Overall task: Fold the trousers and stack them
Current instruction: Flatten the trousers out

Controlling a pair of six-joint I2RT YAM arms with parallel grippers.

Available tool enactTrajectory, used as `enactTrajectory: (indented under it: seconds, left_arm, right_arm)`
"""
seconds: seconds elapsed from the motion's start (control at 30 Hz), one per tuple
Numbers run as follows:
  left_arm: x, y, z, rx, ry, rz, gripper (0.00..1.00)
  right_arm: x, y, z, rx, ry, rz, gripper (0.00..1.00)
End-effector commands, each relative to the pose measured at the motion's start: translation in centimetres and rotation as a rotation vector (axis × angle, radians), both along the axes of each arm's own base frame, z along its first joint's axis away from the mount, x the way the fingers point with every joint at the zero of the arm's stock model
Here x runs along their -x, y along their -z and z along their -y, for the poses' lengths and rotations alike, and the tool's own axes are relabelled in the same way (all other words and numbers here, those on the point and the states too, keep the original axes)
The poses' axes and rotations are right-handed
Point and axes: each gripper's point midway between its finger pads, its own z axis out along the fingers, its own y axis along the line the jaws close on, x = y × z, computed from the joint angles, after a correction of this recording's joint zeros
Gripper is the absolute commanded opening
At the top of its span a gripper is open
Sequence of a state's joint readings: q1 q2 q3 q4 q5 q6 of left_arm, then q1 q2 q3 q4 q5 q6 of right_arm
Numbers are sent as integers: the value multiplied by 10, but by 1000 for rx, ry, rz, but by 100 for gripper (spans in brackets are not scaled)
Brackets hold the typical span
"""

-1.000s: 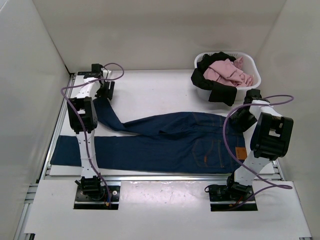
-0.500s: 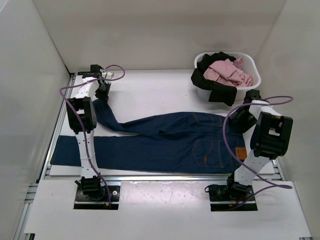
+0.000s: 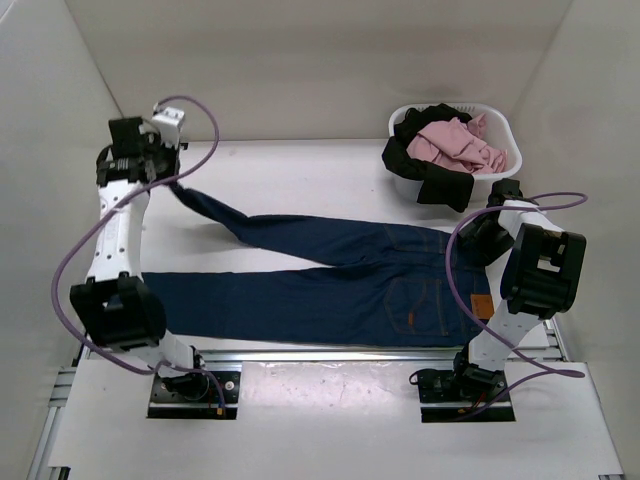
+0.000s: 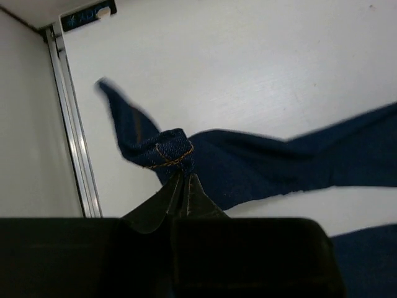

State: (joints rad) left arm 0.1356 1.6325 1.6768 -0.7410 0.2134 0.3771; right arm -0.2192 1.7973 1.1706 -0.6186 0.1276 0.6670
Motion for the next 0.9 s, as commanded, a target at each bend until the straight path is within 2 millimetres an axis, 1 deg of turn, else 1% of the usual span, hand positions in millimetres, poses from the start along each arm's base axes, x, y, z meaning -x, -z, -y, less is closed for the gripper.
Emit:
enactTrajectory:
  seconds: [0.0, 0.07, 0.1, 0.13, 0.2, 0.23, 0.3, 0.33, 0.37, 0.4, 0.43, 0.47, 0.5, 0.53, 0.57, 0.63, 0.67, 0.73, 0.77, 0.83, 0.87]
  left_arm:
    - [54, 100, -17, 49, -67, -282, 14]
    - [75, 122, -32, 50, -129, -337, 14]
    - [84, 130, -50, 49, -183, -341, 14]
    - [102, 156, -55, 53, -210, -403, 14]
    - [116, 177, -65, 49, -242, -439, 14]
    - [132, 198, -71, 52, -263, -499, 18]
    - [144, 215, -72, 77, -274, -551, 26]
    - [156, 227, -75, 86, -284, -588, 32]
    - [160, 229, -78, 92, -296, -597, 34]
    - [162, 229, -83, 110, -314, -594, 37]
    - [165, 228, -83, 127, -317, -587, 39]
    - [165, 225, -84, 137, -320, -572, 44]
    - [168, 221, -84, 151, -322, -571, 50]
    - [167, 210, -84, 157, -310, -540, 60]
    - [165, 203, -83, 156, -294, -526, 76]
    - [164, 187, -80, 183, -281, -503, 86]
    - [155, 168, -83, 172, -277, -452, 88]
    - [146, 152, -87, 171, -294, -406, 93]
    - [137, 140, -91, 168, -305, -371, 93]
    - [129, 143, -98, 172, -329, -386, 94]
    - [125, 153, -109, 160, -380, -431, 94]
  right_arm:
    - [-6, -11, -4, -14, -1, 44, 71]
    - [-6, -11, -4, -14, -1, 44, 71]
    - [-8, -11, -4, -12, -2, 53, 71]
    - [-9, -11, -6, -22, -5, 55, 71]
    - [-8, -8, -6, -24, -4, 46, 71]
    - [-8, -8, -6, -24, -4, 46, 71]
    - [-8, -8, -8, -33, -7, 48, 72]
    - [-8, -8, -8, -33, -7, 48, 74]
    - [-12, -11, -7, -31, -7, 59, 75]
    - [-11, -11, -7, -28, -16, 58, 75]
    - [-15, -14, -6, -26, -16, 68, 75]
    - [-12, -14, -4, -14, -21, 56, 75]
    - [-13, -17, -2, -3, -18, 56, 75]
    - [-17, -20, -1, 2, -29, 67, 75]
    - [-13, -19, 1, 11, -36, 52, 75]
    - [-14, -19, 3, 21, -44, 44, 75]
    - [-16, -22, 3, 22, -44, 47, 75]
    - [-20, -26, 4, 25, -44, 59, 75]
    - [-20, -22, 2, 14, -46, 51, 75]
    - [-29, -28, 4, 19, -46, 71, 75]
    - [-29, -24, 3, 6, -49, 54, 75]
